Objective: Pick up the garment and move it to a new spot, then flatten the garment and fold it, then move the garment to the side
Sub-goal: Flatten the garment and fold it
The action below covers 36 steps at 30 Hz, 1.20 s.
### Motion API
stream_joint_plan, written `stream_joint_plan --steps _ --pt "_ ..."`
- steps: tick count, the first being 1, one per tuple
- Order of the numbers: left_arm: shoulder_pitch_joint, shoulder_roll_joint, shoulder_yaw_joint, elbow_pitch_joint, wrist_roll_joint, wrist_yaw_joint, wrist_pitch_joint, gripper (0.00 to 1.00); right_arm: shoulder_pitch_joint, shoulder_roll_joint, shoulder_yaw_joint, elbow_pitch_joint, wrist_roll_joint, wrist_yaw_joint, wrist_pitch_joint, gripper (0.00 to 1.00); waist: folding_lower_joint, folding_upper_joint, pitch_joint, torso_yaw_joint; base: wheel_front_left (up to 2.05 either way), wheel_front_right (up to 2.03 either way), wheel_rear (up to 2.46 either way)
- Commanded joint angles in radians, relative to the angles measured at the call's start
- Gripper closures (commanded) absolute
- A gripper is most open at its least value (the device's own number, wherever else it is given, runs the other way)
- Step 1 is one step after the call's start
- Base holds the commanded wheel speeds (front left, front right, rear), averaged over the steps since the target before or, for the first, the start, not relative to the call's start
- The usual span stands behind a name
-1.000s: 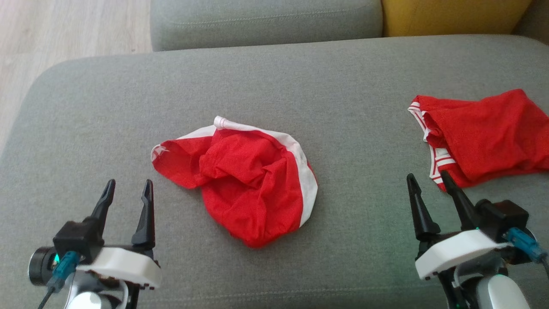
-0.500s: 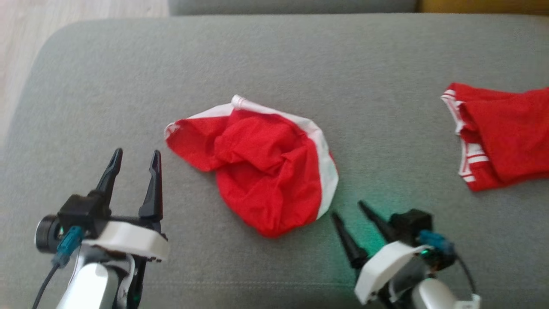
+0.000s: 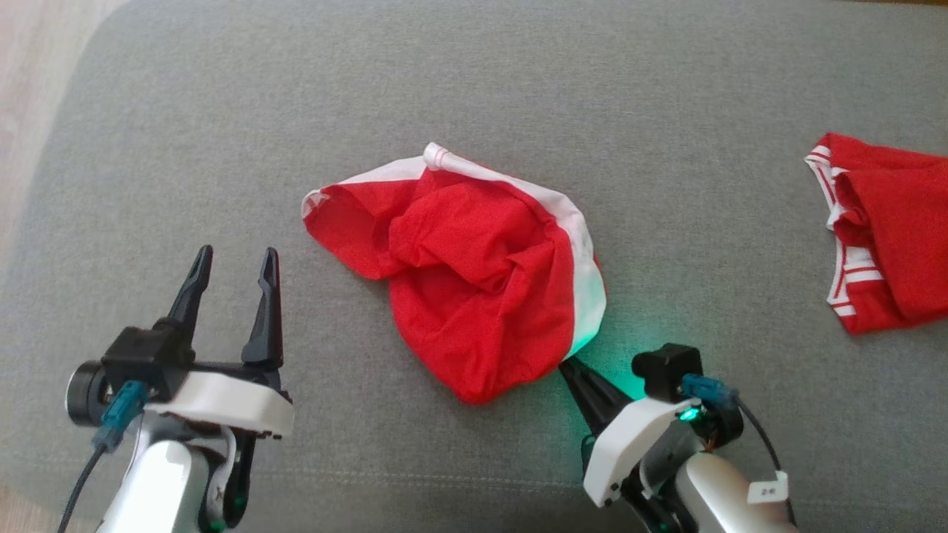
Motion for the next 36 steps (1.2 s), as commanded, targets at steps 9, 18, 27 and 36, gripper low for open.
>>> stream_joint_plan --steps 9,18,27,36 --pt "-0.047 0.019 0.046 -0.019 -0.014 0.008 -0.019 0.00 -0.029 -0.038 -0.059 -0.088 -0.025 -0.001 -0.023 1.00 0.0000 0.0000 -0.023 -0.038 0.00 0.00 0.00" --pt "-0.027 0.024 0.045 -0.017 -0.017 0.016 -0.021 0.00 0.030 -0.057 -0.232 -0.277 -0.100 -0.001 -0.021 0.84 0.0000 0.0000 -0.066 -0.068 0.00 0.00 0.00" --pt "-0.005 0.033 0.039 -0.030 -0.019 0.027 -0.006 0.00 0.056 -0.043 -0.379 -0.491 -0.198 -0.001 -0.016 0.00 0.0000 0.0000 -0.105 -0.087 0.00 0.00 0.00" --pt "0.049 0.045 0.026 -0.044 -0.019 0.037 0.010 0.00 0.158 -0.038 -0.420 -0.607 -0.219 -0.001 0.053 0.00 0.0000 0.0000 -0.157 -0.097 0.00 0.00 0.00"
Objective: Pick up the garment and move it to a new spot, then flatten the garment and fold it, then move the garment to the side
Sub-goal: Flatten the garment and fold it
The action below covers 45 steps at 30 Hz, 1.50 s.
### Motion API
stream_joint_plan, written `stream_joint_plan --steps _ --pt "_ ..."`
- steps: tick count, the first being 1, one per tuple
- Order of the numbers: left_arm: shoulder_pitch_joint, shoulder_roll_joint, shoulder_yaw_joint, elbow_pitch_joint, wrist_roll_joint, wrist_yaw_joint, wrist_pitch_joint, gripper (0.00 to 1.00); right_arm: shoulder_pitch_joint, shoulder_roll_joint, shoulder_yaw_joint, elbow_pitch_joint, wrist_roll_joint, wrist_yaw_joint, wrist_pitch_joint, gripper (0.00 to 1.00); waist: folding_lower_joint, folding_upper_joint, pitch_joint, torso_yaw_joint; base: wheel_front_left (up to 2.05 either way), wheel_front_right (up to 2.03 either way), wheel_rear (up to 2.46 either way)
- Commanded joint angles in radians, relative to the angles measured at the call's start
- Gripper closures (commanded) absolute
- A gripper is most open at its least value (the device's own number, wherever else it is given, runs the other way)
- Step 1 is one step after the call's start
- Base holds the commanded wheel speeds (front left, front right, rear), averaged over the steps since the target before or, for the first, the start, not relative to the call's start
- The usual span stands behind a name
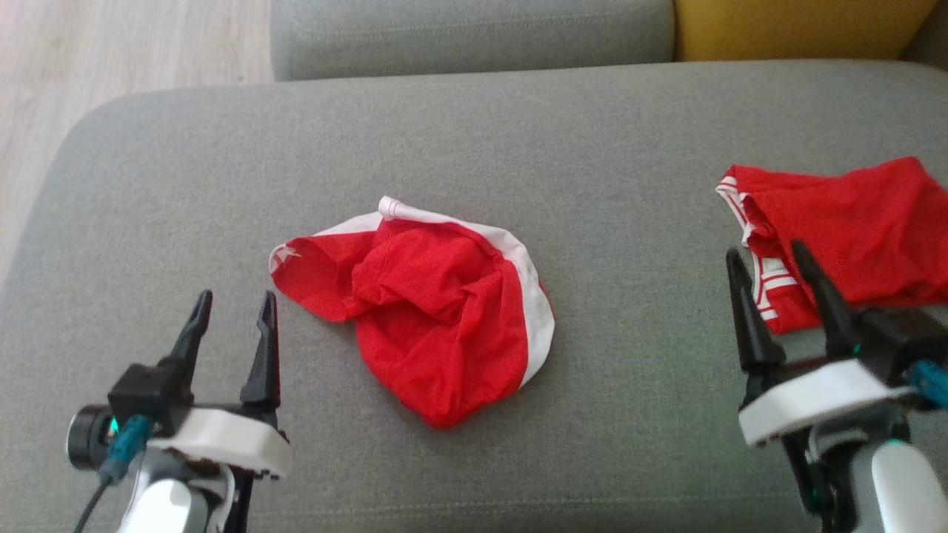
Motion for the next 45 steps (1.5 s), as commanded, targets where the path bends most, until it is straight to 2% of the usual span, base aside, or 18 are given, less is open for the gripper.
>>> stream_joint_plan --steps 1,10,38,45 --pt "-0.023 0.027 0.032 -0.041 -0.008 0.011 0.002 0.00 -0.004 0.004 0.020 -0.049 0.000 -0.001 0.014 0.00 0.0000 0.0000 -0.013 -0.002 0.00 0.00 0.00" --pt "0.016 0.040 0.020 -0.060 -0.008 0.020 0.024 0.00 0.063 0.020 0.001 -0.078 0.010 -0.001 0.035 0.00 0.0000 0.0000 -0.038 0.007 0.00 0.00 0.00" --pt "0.002 0.051 0.007 -0.077 -0.017 0.034 0.031 0.00 0.045 0.030 0.020 -0.061 0.011 -0.001 0.043 0.00 0.0000 0.0000 -0.020 0.017 0.00 0.00 0.00" --pt "-0.044 0.042 -0.005 -0.078 -0.016 0.026 0.023 0.00 0.008 0.027 0.109 0.020 0.042 -0.001 0.069 0.00 0.0000 0.0000 0.034 0.055 0.00 0.00 0.00"
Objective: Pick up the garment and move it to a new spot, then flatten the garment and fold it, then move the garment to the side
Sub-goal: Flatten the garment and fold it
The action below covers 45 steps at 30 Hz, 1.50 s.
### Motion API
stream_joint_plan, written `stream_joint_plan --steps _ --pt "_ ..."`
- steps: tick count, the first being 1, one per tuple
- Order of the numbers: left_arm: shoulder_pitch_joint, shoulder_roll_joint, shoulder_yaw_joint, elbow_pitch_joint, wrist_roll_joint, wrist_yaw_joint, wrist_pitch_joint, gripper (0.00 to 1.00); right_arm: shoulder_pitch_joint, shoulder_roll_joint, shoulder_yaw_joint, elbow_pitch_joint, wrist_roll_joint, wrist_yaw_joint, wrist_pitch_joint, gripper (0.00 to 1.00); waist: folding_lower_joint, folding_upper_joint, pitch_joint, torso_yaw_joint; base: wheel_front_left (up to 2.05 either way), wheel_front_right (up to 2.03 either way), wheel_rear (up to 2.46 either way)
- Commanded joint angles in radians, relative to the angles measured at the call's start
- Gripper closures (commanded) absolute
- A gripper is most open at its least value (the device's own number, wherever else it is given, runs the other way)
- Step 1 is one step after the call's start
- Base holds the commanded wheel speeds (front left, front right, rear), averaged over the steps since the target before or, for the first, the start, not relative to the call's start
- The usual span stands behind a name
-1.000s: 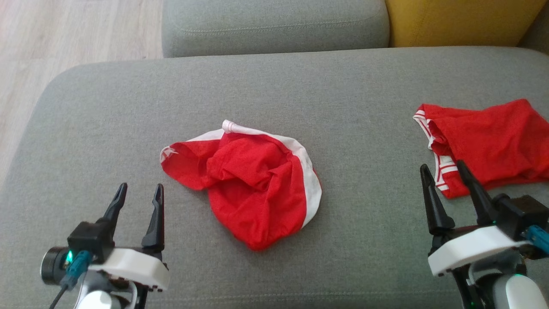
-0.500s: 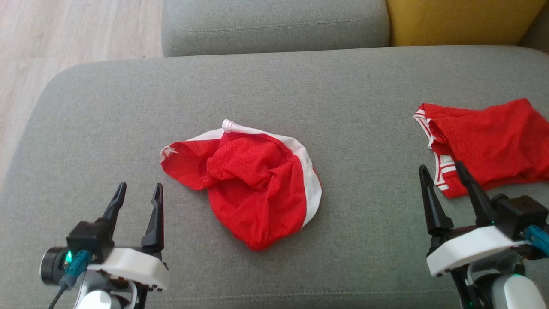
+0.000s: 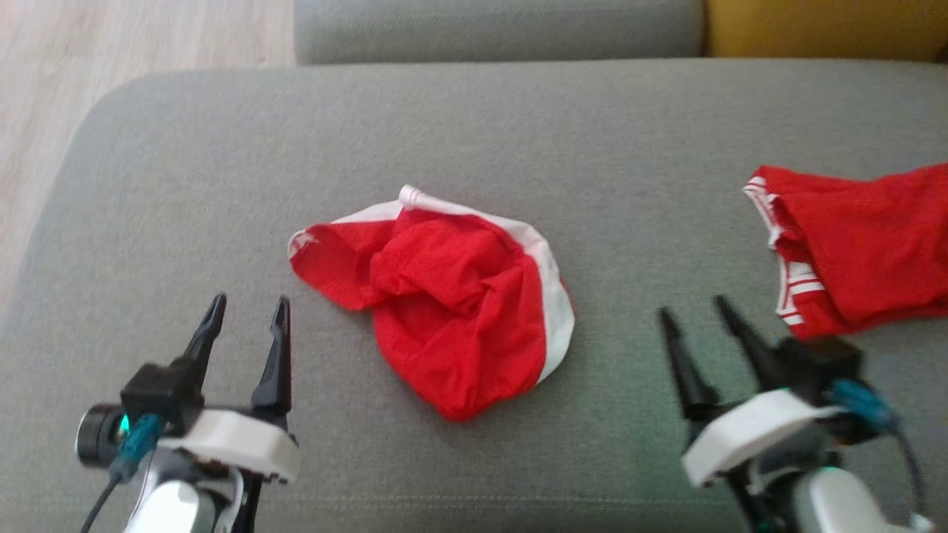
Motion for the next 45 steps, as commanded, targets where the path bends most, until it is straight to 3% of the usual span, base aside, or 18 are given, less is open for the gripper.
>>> stream_joint_plan --steps 1,9,19,20,21,27,40,45 --pt "-0.083 0.014 0.031 -0.033 -0.001 -0.001 -0.014 0.00 -0.063 -0.007 0.064 0.004 0.016 -0.001 0.006 0.00 0.0000 0.0000 0.031 0.027 0.00 0.00 0.00" --pt "-0.152 -0.005 0.015 0.001 0.005 -0.019 -0.043 0.00 -0.121 0.000 0.211 0.207 0.097 -0.001 -0.009 0.00 0.0000 0.0000 0.103 0.084 0.00 0.00 0.00" --pt "-0.190 -0.022 0.017 0.036 0.007 -0.023 -0.068 0.00 -0.243 0.006 0.362 0.407 0.242 -0.001 -0.018 0.00 0.0000 0.0000 0.158 0.097 0.00 0.00 0.00" --pt "-0.192 -0.024 0.017 0.039 0.007 -0.023 -0.069 0.00 -0.251 0.006 0.374 0.417 0.253 -0.001 -0.017 0.55 0.0000 0.0000 0.160 0.096 0.00 0.00 0.00" --pt "-0.194 -0.025 0.018 0.041 0.007 -0.024 -0.071 0.00 -0.258 0.006 0.380 0.424 0.261 -0.001 -0.020 1.00 0.0000 0.0000 0.162 0.095 0.00 0.00 0.00" --pt "-0.199 -0.025 0.029 0.052 0.004 -0.025 -0.077 0.00 -0.286 -0.052 0.341 0.413 0.238 -0.001 -0.031 1.00 0.0000 0.0000 0.164 0.077 0.00 0.00 0.00" --pt "-0.197 -0.031 0.038 0.041 0.002 -0.027 -0.082 0.00 -0.425 -0.351 0.195 0.187 -0.007 -0.001 0.120 1.00 0.0000 0.0000 0.157 0.037 0.00 0.00 0.00" --pt "-0.202 -0.034 0.037 0.039 0.001 -0.032 -0.082 0.00 -0.496 -0.430 0.168 0.107 -0.060 -0.001 0.156 1.00 0.0000 0.0000 0.161 0.039 0.00 0.00 0.00"
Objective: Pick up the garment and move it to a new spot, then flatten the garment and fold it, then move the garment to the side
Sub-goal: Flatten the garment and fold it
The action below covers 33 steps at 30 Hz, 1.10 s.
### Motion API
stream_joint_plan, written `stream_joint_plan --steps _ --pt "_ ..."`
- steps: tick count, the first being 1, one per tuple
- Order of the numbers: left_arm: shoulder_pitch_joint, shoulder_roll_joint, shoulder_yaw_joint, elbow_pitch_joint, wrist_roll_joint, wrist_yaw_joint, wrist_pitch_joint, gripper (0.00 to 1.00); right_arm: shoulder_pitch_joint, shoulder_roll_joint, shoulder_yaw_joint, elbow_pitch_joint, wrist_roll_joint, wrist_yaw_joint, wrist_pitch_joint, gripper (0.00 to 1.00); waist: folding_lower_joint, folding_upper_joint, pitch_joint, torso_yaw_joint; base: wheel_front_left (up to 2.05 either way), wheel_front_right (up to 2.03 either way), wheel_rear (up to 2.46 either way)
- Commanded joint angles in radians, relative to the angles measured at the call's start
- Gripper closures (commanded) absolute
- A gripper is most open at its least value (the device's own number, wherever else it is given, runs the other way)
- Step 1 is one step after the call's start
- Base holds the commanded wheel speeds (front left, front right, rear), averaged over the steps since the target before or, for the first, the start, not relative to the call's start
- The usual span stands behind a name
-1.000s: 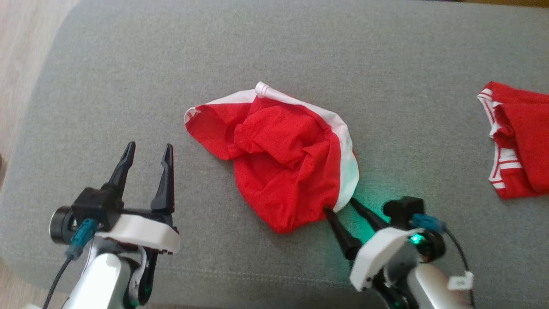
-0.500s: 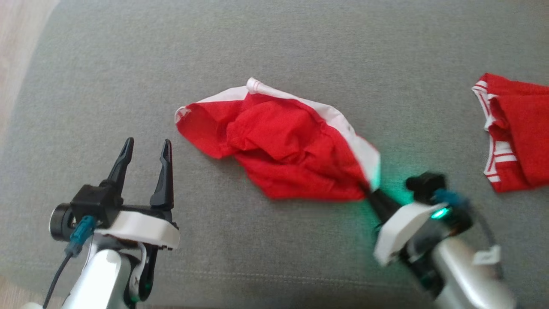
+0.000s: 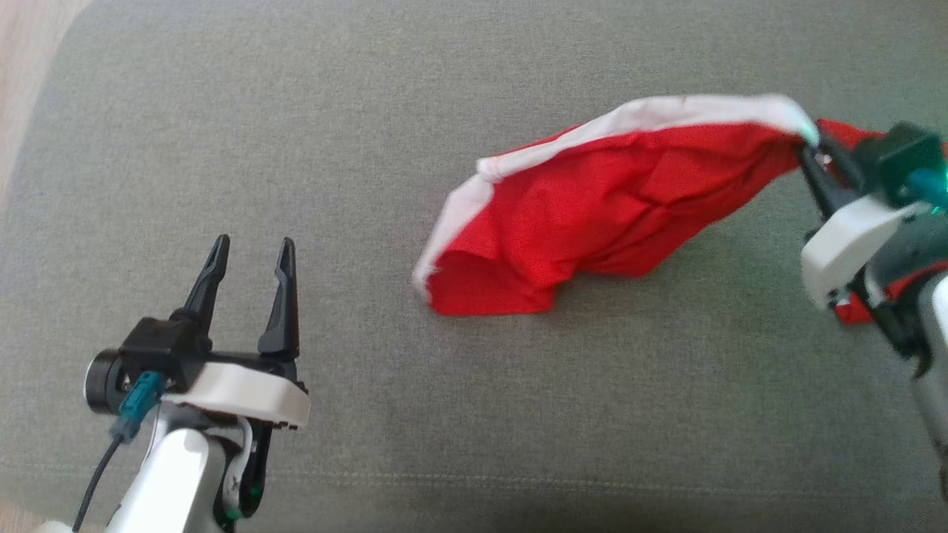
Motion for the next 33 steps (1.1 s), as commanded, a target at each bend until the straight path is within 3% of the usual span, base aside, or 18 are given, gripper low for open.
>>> stream_joint_plan --steps 1,9,14,20,21,22,23,33 --pt "-0.054 0.014 0.043 -0.037 0.001 -0.004 -0.011 0.00 -0.041 -0.034 0.010 -0.072 -0.018 -0.001 0.007 1.00 0.0000 0.0000 0.001 0.002 0.00 0.00 0.00" --pt "-0.046 0.010 0.046 -0.039 -0.003 -0.006 -0.012 0.00 0.025 0.021 0.077 -0.104 -0.008 -0.001 0.039 1.00 0.0000 0.0000 0.005 0.002 0.00 0.00 0.00" --pt "-0.044 0.007 0.042 -0.038 -0.004 -0.010 -0.012 0.00 0.127 0.101 0.102 -0.019 0.007 -0.001 0.023 1.00 0.0000 0.0000 0.008 -0.001 0.00 0.00 0.00" --pt "-0.043 0.006 0.038 -0.036 -0.004 -0.014 -0.012 0.00 0.212 0.219 -0.023 0.096 -0.017 -0.001 -0.028 1.00 0.0000 0.0000 0.007 -0.008 0.00 0.00 0.00" --pt "-0.041 0.007 0.038 -0.035 -0.005 -0.014 -0.012 0.00 0.220 0.240 -0.044 0.107 -0.019 -0.001 -0.040 0.91 0.0000 0.0000 0.006 -0.010 0.00 0.00 0.00" --pt "-0.039 0.007 0.038 -0.035 -0.006 -0.015 -0.012 0.00 0.226 0.259 -0.064 0.113 -0.021 -0.001 -0.057 0.36 0.0000 0.0000 0.004 -0.011 0.00 0.00 0.00" --pt "-0.037 0.008 0.038 -0.034 -0.006 -0.015 -0.012 0.00 0.234 0.277 -0.082 0.120 -0.023 -0.001 -0.067 0.00 0.0000 0.0000 0.001 -0.013 0.00 0.00 0.00" --pt "-0.001 0.016 0.044 -0.031 -0.012 -0.003 -0.012 0.00 0.332 0.375 -0.210 0.014 -0.017 -0.001 -0.159 0.00 0.0000 0.0000 -0.047 -0.025 0.00 0.00 0.00"
